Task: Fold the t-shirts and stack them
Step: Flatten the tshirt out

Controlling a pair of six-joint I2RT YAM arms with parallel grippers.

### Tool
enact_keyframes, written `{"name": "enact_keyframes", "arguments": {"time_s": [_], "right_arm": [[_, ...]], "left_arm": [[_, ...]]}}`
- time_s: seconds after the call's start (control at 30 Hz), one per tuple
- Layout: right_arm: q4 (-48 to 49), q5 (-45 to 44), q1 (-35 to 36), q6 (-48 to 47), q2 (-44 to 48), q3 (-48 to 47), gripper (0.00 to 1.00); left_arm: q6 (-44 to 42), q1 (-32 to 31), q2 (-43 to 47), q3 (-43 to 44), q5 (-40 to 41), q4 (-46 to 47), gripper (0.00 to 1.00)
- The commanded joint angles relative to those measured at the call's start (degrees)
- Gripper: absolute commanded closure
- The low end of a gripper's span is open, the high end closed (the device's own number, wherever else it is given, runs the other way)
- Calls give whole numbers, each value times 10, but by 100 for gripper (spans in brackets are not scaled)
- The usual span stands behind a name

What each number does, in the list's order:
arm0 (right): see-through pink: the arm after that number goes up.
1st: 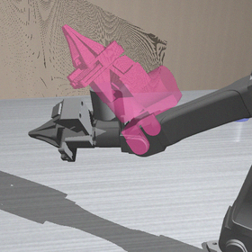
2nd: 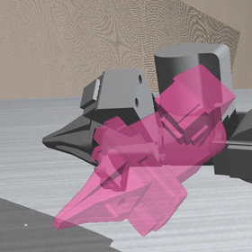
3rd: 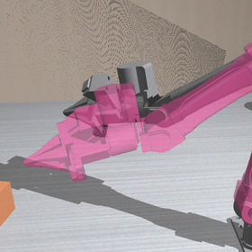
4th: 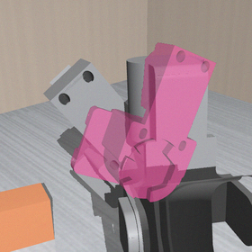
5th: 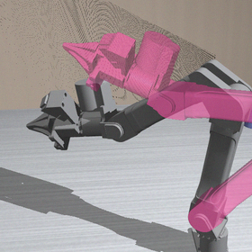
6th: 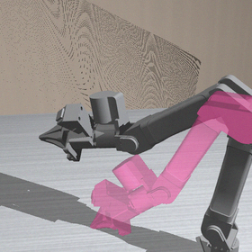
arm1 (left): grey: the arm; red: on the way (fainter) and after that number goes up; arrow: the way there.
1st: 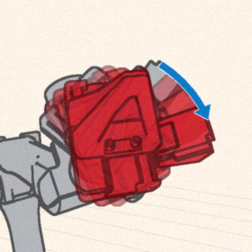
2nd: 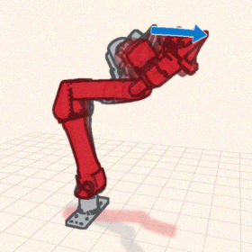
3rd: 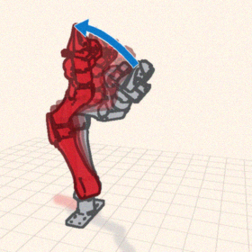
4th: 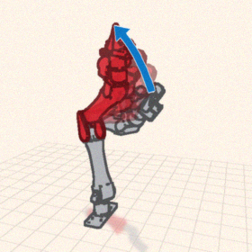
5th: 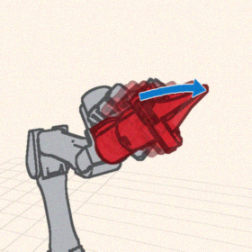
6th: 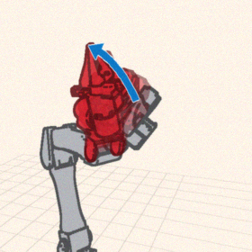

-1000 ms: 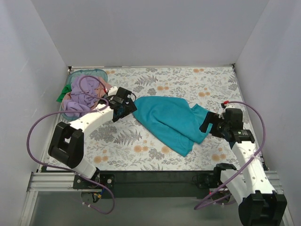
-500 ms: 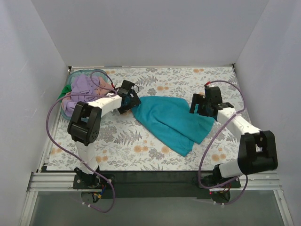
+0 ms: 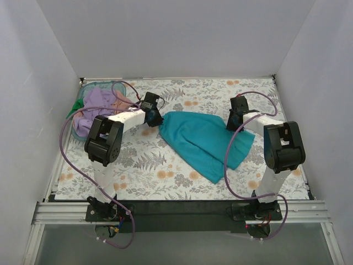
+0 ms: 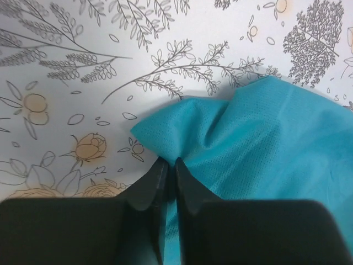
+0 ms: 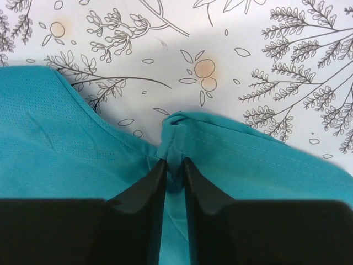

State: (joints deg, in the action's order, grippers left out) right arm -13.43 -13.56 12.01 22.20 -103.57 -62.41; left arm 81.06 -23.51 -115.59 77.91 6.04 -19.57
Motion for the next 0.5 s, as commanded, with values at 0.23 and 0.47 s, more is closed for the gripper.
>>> {"name": "enact_keyframes", "arguments": {"time_s": [0.23, 0.47], "right_arm": [[2, -45, 13, -36, 148, 30, 99], [-27, 19, 35, -61, 425, 47, 99]], "left_arm": [[-55, 1, 196, -84, -16, 50, 100], [-30, -28, 502, -199, 3, 94, 100]]}}
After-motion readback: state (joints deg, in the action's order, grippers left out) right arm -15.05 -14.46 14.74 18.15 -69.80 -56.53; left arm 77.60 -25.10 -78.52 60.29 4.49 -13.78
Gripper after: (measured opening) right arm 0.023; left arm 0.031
